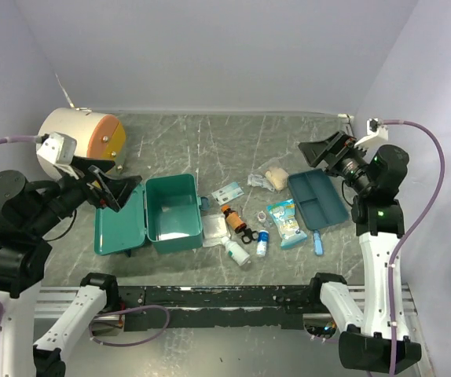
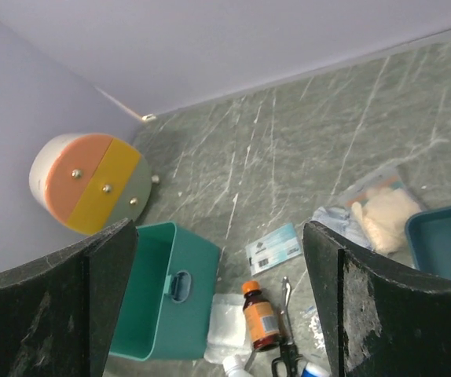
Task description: Organize the medicine kit
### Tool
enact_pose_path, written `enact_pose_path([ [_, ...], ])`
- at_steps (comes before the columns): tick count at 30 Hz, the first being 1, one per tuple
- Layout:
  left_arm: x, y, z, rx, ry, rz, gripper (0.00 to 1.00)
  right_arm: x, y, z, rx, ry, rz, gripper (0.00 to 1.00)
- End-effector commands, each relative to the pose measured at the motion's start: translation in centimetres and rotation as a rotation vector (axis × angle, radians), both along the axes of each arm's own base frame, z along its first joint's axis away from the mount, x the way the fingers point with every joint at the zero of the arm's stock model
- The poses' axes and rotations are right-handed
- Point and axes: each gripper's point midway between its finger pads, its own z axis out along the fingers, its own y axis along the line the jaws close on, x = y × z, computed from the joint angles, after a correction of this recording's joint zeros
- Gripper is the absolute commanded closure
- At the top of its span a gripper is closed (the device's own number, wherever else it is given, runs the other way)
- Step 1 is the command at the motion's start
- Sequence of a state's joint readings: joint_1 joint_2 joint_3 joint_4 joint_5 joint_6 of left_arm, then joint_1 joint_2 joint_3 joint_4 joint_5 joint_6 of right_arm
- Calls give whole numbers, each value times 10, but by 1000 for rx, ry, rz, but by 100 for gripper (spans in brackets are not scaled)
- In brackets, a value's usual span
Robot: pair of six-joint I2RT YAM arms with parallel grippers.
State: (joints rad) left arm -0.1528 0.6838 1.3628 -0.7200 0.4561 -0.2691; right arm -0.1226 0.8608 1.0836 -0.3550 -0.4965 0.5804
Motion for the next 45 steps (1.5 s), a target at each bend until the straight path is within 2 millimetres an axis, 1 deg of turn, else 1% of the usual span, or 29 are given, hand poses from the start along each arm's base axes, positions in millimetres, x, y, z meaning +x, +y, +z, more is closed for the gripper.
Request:
enact_pose_path([
  [1, -4, -29, 0, -15, -17, -191, 1, -1, 16, 3, 28, -45, 114, 13],
  [4, -1, -44, -14, -24, 24, -279, 1, 4, 18, -6, 81, 0, 120, 13],
  [5, -1, -49, -19, -27, 37, -313, 1, 6, 18, -13, 94, 21, 123, 13],
  [8, 1, -59, -35, -30, 89, -366, 1, 17, 16, -44, 120, 126, 107, 15],
  [10, 2, -64, -48, -28, 132, -383, 2, 22, 18, -61, 117, 176, 136, 18],
  [13, 3, -72, -73, -40, 228, -426, 3, 24, 29, -79, 132, 199, 212, 21],
  [16, 12, -73, -104, -37, 345, -391, 7, 28, 42, -101, 87, 232, 211, 23],
  [18, 22, -70, -122, -32, 428, -317, 11, 30, 57, -117, 21, 276, 206, 24],
  [20, 34, -62, -138, -22, 512, -202, 18, 32, 72, -130, -31, 317, 214, 25],
  [21, 39, -56, -147, -10, 552, -133, 20, 34, 76, -135, -50, 334, 212, 25],
  [24, 51, -34, -175, 43, 644, 45, 25, 36, 89, -144, -89, 339, 222, 26],
  [25, 52, -29, -184, 59, 674, 82, 29, 35, 96, -146, -99, 333, 241, 26],
  [27, 54, -19, -198, 88, 715, 150, 31, 31, 116, -155, -136, 346, 287, 27],
  [29, 57, -8, -206, 116, 739, 219, 32, 25, 140, -166, -189, 362, 337, 29],
  [30, 59, -3, -208, 127, 741, 252, 32, 20, 157, -169, -221, 363, 371, 30],
  [31, 60, 2, -208, 135, 739, 281, 32, 19, 168, -170, -256, 356, 379, 30],
  [32, 62, 5, -208, 137, 737, 302, 31, 18, 184, -164, -281, 336, 398, 30],
  [35, 64, 5, -206, 120, 723, 314, 31, 17, 218, -165, -352, 313, 426, 32],
  [37, 65, 4, -204, 105, 714, 316, 31, 19, 239, -171, -380, 315, 442, 35],
  [39, 65, 6, -204, 97, 707, 330, 31, 22, 258, -174, -395, 310, 468, 38],
  [42, 64, 9, -203, 85, 700, 353, 31, 24, 284, -184, -435, 324, 495, 39],
  [44, 63, 11, -203, 80, 696, 358, 30, 31, 291, -194, -470, 343, 468, 39],
  [45, 62, 11, -203, 77, 693, 363, 30, 35, 292, -200, -486, 360, 443, 39],
])
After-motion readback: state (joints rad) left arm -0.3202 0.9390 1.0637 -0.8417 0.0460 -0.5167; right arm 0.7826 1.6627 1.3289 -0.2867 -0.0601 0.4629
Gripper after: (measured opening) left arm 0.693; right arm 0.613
